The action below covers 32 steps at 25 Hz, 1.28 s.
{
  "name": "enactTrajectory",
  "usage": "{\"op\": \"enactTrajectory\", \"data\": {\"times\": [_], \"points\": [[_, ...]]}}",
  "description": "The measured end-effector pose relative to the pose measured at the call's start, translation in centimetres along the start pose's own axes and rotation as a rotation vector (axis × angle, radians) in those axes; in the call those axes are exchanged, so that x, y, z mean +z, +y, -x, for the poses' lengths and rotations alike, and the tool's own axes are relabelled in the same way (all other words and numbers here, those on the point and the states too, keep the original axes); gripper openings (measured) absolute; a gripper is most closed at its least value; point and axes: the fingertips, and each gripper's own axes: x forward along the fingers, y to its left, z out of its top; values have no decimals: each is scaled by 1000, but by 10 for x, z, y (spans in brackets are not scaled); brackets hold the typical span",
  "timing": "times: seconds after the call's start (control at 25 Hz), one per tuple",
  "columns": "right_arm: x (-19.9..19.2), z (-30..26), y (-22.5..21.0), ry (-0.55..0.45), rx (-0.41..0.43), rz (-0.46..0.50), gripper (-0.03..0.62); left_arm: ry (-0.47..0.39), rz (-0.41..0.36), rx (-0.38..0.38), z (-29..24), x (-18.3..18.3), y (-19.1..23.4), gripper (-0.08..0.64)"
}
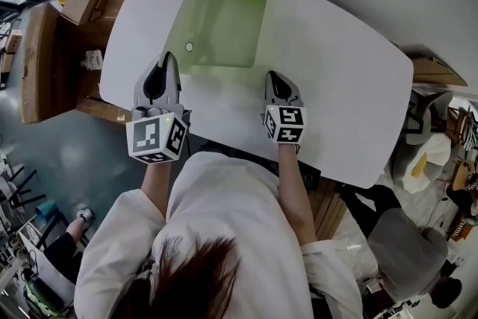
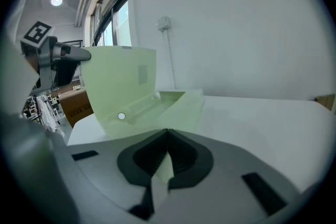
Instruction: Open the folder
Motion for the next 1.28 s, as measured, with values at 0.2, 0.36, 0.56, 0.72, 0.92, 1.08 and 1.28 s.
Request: {"op": "enactTrajectory", "data": {"times": [0.2, 0.36, 0.56, 0.72, 0.92, 1.08, 1.28], "points": [[1, 3, -1, -6, -28, 3, 8, 2, 13, 14, 4, 2, 11, 12], [5, -2, 2, 2, -61, 10, 8, -6, 32, 9, 2, 3, 24, 12], [2, -3, 5, 2, -92, 2, 8, -3, 46, 0, 5, -1, 34, 11], [2, 0, 1, 4, -124, 4, 7, -2, 47, -7, 4, 0, 39, 11], [1, 6, 0, 3, -149, -7, 8, 2, 34, -3, 6, 1, 49, 11], [-1, 8, 6, -1, -158, -15, 8, 2, 29, 7, 7, 1, 61, 11], [-3, 10, 11, -29, -161, -42, 8, 5, 15, 10, 8, -2, 71, 11]]}}
